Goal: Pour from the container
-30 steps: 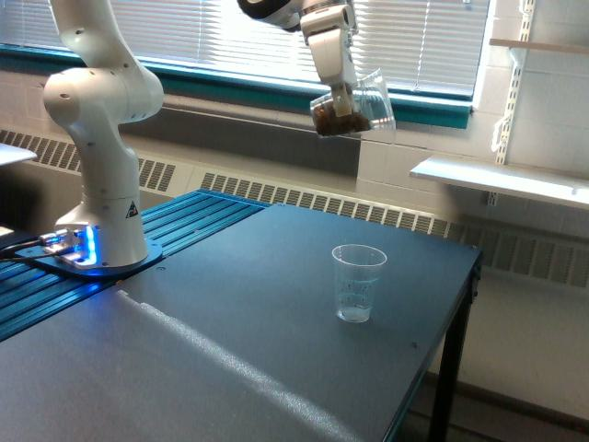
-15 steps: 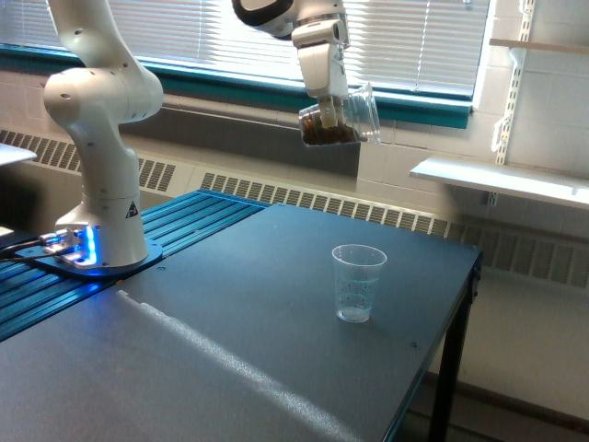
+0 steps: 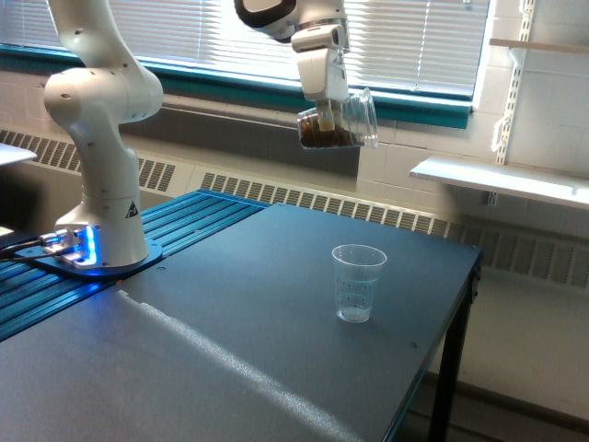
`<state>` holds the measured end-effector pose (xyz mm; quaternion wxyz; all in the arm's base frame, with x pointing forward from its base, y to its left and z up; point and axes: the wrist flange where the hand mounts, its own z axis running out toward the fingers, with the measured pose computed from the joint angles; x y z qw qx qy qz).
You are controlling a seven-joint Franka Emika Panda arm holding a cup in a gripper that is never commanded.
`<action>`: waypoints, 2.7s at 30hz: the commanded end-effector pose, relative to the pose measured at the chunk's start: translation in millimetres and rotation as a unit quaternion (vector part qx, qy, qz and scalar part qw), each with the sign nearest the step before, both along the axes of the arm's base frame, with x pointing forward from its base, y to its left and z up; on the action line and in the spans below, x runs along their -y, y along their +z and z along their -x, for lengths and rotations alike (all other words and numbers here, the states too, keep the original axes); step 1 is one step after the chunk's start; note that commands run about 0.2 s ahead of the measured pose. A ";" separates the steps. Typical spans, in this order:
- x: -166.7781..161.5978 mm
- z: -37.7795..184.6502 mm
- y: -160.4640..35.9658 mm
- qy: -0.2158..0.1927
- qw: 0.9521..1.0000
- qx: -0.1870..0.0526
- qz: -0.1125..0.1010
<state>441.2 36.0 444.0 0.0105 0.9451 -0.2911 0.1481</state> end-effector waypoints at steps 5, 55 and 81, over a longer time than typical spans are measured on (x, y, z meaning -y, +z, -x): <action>-13.5 3.0 -12.0 -0.012 1.000 -0.017 0.006; -35.0 -0.2 -47.5 -0.058 0.996 -0.067 0.031; -36.4 -2.8 -50.9 -0.095 0.991 -0.081 0.039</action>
